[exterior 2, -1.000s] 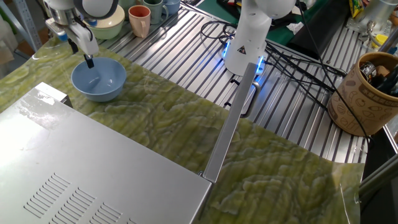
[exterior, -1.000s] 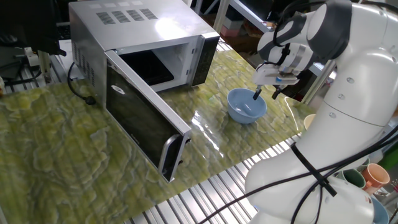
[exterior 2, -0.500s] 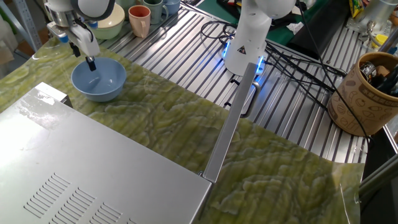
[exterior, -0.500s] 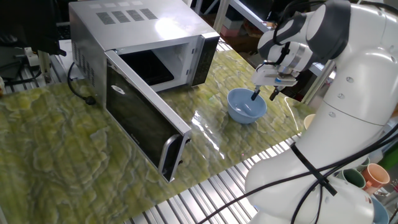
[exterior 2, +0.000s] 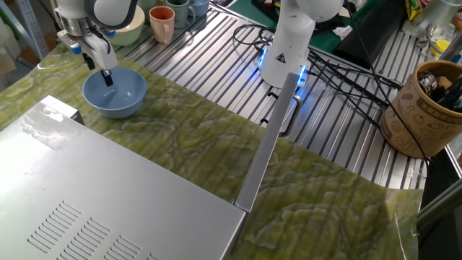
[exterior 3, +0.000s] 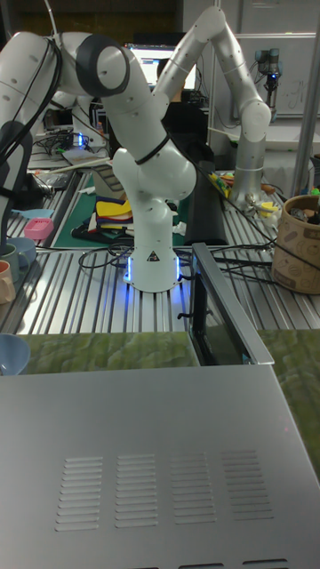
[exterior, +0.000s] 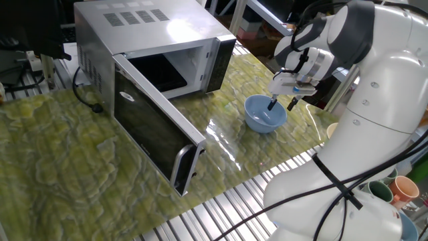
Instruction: Put the bowl into the microwave
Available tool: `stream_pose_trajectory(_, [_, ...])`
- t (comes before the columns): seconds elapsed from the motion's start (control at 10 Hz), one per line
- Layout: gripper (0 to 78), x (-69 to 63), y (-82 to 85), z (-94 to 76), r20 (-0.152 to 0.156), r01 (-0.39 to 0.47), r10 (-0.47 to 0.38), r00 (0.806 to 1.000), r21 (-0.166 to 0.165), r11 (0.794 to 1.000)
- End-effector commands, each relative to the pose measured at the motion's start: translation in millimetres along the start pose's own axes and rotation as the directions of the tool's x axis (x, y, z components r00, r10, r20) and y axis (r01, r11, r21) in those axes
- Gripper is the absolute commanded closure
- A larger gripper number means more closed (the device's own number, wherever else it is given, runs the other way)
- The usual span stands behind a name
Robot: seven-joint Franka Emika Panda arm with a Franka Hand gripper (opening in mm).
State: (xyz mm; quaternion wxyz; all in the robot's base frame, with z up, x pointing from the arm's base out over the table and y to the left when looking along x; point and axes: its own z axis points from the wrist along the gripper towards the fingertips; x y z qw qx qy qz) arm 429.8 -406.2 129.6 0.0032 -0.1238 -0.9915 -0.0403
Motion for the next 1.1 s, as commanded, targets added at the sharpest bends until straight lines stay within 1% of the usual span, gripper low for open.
stream_pose_trajectory(0.1, [0.3, 0.2, 0.8, 7.1, 0.014, 0.0, 0.0, 1.0, -0.005, 1.0])
stream_pose_trajectory(0.6, [0.3, 0.6, 1.1, 7.1, 0.017, 0.016, -0.016, 1.0, -0.024, 1.0])
stream_pose_trajectory(0.7, [76.4, 0.6, 1.2, 7.4, 0.017, 0.017, -0.017, 1.0, -0.024, 1.0])
stream_pose_trajectory(1.1, [76.4, 0.6, 1.2, 7.4, 0.017, 0.017, -0.017, 1.0, -0.024, 1.0])
